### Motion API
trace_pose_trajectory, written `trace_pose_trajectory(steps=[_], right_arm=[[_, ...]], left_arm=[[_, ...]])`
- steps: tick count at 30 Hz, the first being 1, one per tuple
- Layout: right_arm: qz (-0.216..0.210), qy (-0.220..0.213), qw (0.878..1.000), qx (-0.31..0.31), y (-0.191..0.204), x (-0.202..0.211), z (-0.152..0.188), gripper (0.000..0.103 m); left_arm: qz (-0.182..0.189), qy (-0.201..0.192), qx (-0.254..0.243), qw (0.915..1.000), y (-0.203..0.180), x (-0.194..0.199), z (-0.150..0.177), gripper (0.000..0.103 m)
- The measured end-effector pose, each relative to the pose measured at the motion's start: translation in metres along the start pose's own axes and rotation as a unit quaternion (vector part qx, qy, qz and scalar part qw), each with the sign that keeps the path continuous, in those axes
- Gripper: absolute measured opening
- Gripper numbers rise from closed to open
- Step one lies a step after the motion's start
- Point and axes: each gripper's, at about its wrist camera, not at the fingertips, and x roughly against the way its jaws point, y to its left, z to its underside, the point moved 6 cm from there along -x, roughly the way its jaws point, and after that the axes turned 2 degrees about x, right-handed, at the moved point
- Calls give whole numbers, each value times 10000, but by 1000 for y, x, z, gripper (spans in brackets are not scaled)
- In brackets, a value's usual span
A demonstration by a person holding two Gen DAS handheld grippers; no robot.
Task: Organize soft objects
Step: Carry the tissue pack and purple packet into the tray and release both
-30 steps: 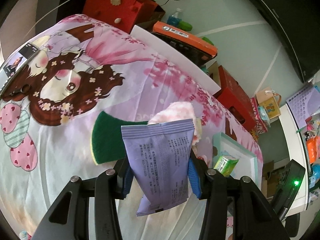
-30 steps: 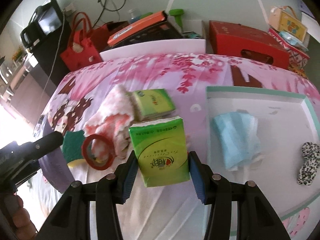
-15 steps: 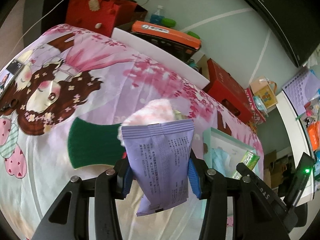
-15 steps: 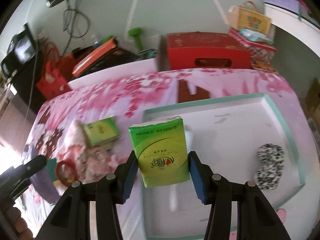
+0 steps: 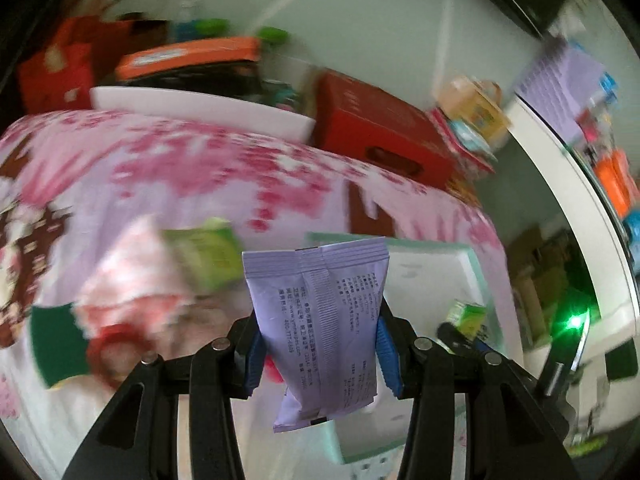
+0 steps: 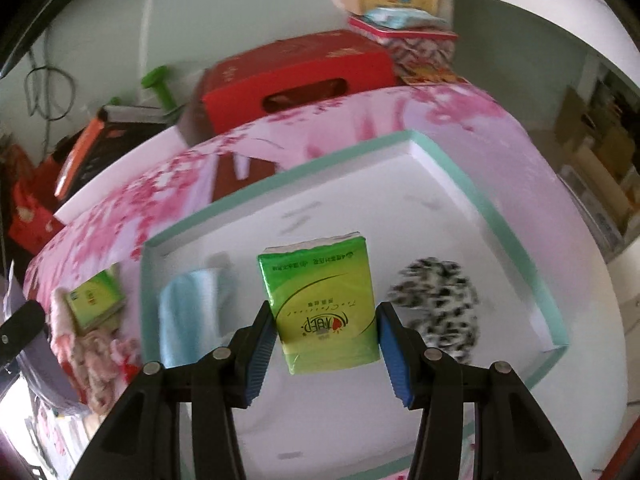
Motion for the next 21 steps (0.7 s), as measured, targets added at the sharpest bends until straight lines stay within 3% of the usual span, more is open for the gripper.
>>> trace_pose_trajectory(steps=[7, 12, 14, 16, 21], right_arm=[[122, 76, 9991, -392, -32, -2, 1, 53], [126, 62, 9981, -598, -47, 0, -1, 53], [124, 34, 9979, -631, -49, 1, -3, 53], [87, 2, 9979, -642, -48, 4, -4, 55], [97, -61, 9984, -557, -42, 11, -7, 66]], left_arm=[[235, 587, -632, 9960, -57, -50, 22, 49], [178, 692, -731, 9948, -73, -72, 22, 49], [184, 722, -756, 9943, -77, -76, 19, 54], [155, 706, -778, 9943, -79, -77, 17, 69], [34, 531, -831, 9951, -79, -74, 9, 78]])
